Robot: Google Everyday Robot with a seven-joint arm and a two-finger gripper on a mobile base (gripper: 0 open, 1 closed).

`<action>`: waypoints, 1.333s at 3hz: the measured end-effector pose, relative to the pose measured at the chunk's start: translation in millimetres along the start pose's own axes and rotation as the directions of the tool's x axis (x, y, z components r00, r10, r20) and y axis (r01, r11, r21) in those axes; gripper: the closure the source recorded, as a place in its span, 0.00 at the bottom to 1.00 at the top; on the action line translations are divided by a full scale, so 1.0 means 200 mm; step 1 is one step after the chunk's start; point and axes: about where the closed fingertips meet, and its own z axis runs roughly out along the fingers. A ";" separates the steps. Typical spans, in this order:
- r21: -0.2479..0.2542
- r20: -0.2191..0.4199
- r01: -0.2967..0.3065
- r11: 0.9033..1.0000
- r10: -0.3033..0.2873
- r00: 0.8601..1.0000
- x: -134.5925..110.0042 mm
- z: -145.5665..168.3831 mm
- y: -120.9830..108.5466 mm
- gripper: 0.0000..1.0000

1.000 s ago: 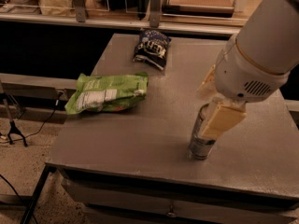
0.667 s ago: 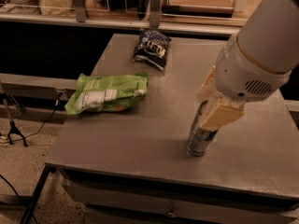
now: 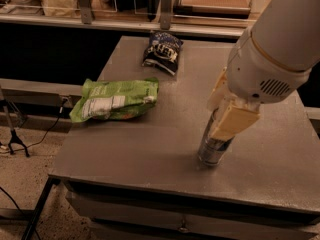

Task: Move redbull can near green rice chip bag

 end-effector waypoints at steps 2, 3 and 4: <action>0.023 -0.039 0.059 0.998 -0.058 0.998 -0.18 -0.09 -0.20 1.00; 0.027 -0.041 0.084 0.996 -0.083 0.996 -0.28 -0.07 -0.38 1.00; 0.018 -0.037 0.080 0.997 -0.079 0.996 -0.32 0.04 -0.57 1.00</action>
Offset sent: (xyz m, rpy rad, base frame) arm 0.0848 0.0421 0.0425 -0.0913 -0.0042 0.0816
